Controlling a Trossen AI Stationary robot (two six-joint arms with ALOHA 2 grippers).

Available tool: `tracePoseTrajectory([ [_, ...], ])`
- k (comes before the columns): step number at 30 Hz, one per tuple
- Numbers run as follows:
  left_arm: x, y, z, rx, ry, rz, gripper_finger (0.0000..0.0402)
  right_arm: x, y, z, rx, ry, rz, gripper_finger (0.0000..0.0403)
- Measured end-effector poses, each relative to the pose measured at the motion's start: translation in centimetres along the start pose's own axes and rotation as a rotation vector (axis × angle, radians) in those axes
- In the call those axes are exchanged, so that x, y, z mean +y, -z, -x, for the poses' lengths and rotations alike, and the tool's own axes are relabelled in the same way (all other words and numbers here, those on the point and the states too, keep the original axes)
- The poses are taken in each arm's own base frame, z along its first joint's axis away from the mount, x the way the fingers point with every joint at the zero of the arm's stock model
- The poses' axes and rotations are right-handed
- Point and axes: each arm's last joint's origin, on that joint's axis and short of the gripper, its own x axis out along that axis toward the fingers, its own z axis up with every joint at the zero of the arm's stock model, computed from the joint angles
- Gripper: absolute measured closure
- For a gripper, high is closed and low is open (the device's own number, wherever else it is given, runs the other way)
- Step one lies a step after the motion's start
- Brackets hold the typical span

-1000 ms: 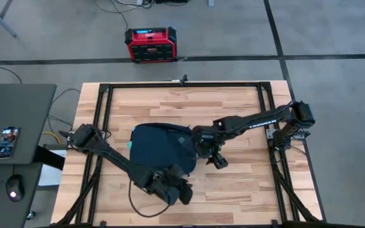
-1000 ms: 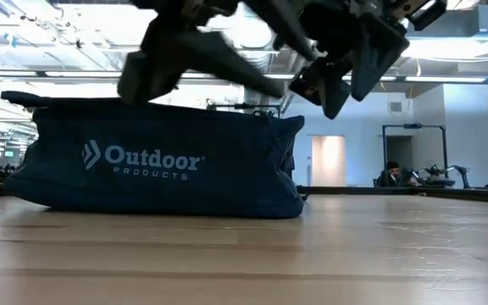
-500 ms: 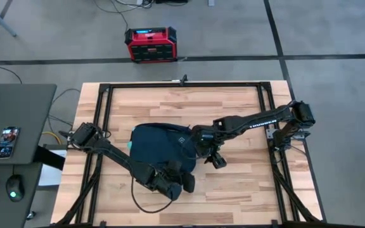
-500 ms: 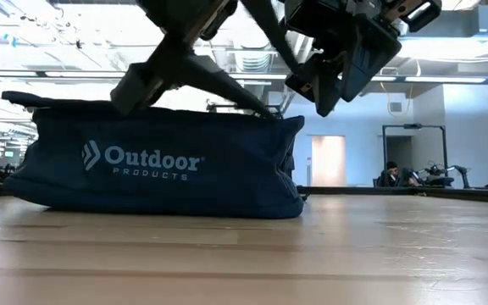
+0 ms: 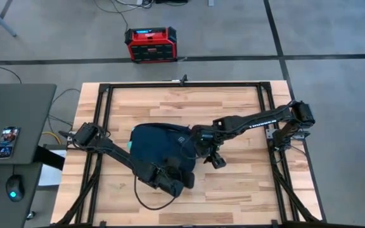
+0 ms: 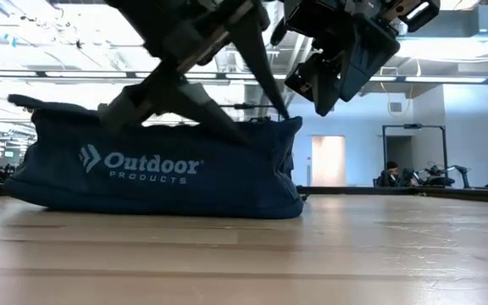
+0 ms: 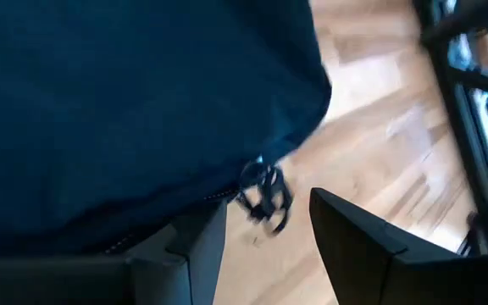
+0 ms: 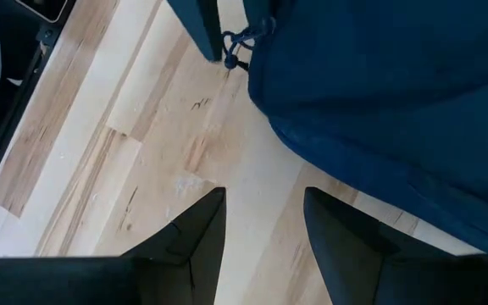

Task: Unpack backpack
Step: Close the backpack

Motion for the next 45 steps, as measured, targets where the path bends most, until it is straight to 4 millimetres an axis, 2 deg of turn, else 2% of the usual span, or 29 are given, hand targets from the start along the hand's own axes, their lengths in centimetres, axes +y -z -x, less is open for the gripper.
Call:
tracePoseTrajectory([
  [6, 0.1, -0.9, -0.4, -0.063, -0.02, 0.001, 0.0245, 0.0, -0.1, 0.0, -0.013, 0.003, -0.032, 0.025],
  [8, 0.1, -1.1, -0.6, -0.066, -0.026, -0.019, 0.0257, 0.0, -0.1, 0.0, -0.013, 0.002, -0.034, 0.025],
  [10, 0.2, -1.3, -0.6, -0.066, -0.034, -0.037, 0.0286, 0.0, -0.2, 0.0, -0.017, 0.002, -0.03, 0.025],
  [14, 0.2, -1.3, -0.7, -0.056, -0.037, -0.081, 0.038, 0.2, -0.4, 0.1, -0.037, 0.005, 0.025, 0.0254],
  [15, 0.2, -1.3, -0.7, -0.05, -0.037, -0.09, 0.0389, 0.3, -0.5, 0.2, -0.044, 0.007, 0.045, 0.0257],
  [21, -0.1, -1.2, -0.1, 0.026, -0.015, -0.165, 0.04, 0.3, -0.5, 0.5, -0.136, 0.041, 0.211, 0.0278],
  [29, -0.5, -1.4, 0.7, 0.054, 0.008, -0.233, 0.0401, -0.6, 0.1, -0.3, -0.118, 0.076, 0.147, 0.0284],
  [35, -0.6, -1.5, 0.8, 0.078, 0.014, -0.265, 0.0401, 1.2, -0.9, -1.3, -0.212, 0.085, 0.317, 0.0284],
  [39, -0.6, -1.5, 0.7, 0.096, 0.017, -0.275, 0.0401, 2.4, -0.5, -2.4, -0.18, 0.159, 0.399, 0.0284],
  [42, -0.6, -1.5, 0.8, 0.096, 0.024, -0.273, 0.0402, 2.2, -0.7, -2.8, -0.222, 0.248, 0.402, 0.0284],
  [45, -0.7, -1.5, 0.7, 0.095, 0.028, -0.277, 0.0401, 2.2, -0.7, -2.8, -0.244, 0.262, 0.417, 0.0275],
])
